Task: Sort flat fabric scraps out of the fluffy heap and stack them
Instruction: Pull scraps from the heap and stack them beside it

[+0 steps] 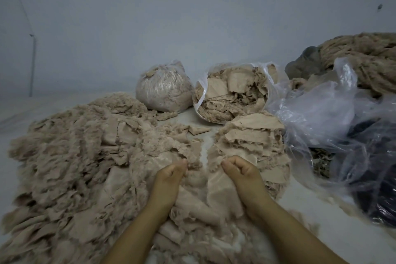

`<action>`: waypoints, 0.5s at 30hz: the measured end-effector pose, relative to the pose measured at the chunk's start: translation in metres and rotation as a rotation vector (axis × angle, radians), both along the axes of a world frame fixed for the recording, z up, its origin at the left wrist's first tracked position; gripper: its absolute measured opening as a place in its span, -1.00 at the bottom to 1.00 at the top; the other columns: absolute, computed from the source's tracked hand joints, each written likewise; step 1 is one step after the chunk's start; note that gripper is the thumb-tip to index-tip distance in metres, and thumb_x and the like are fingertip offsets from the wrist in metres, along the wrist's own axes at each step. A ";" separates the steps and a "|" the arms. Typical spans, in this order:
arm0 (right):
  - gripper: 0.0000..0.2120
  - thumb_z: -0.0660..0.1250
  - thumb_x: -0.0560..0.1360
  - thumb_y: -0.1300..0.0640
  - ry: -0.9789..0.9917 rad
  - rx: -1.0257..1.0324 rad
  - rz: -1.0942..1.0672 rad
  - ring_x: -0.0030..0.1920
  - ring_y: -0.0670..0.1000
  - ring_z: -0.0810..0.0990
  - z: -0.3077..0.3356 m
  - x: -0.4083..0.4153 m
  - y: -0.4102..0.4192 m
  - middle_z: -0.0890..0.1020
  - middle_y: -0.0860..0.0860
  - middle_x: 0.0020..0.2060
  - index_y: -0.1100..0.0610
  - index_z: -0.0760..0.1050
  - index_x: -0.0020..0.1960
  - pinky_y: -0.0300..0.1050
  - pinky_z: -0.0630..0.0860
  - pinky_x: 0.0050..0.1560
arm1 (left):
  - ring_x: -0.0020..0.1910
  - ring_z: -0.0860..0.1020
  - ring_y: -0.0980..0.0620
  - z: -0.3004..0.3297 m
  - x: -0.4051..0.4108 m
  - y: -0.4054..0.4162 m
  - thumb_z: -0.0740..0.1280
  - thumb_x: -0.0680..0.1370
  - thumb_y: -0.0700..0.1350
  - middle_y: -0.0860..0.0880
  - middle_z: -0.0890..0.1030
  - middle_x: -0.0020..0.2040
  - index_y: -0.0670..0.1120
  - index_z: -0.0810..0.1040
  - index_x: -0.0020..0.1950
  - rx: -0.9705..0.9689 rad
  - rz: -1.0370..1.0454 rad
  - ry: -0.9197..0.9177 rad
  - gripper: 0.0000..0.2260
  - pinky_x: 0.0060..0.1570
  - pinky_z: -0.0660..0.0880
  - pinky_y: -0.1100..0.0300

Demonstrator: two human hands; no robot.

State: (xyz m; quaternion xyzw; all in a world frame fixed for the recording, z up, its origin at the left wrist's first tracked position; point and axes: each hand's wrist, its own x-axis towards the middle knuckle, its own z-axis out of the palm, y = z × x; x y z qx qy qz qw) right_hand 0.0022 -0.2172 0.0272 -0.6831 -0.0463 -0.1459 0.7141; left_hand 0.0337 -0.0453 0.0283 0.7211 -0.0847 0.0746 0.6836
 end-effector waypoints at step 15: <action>-0.77 0.38 0.51 0.13 -0.051 0.118 -0.363 -0.41 -0.27 0.54 0.003 0.010 -0.018 0.64 -0.19 -0.40 -0.05 0.64 -0.30 -0.40 0.46 -0.37 | -0.36 0.53 0.09 -0.004 -0.006 0.006 0.29 0.43 0.09 0.00 0.59 -0.37 -0.05 0.60 -0.34 0.075 -0.314 0.078 -0.73 -0.33 0.45 0.33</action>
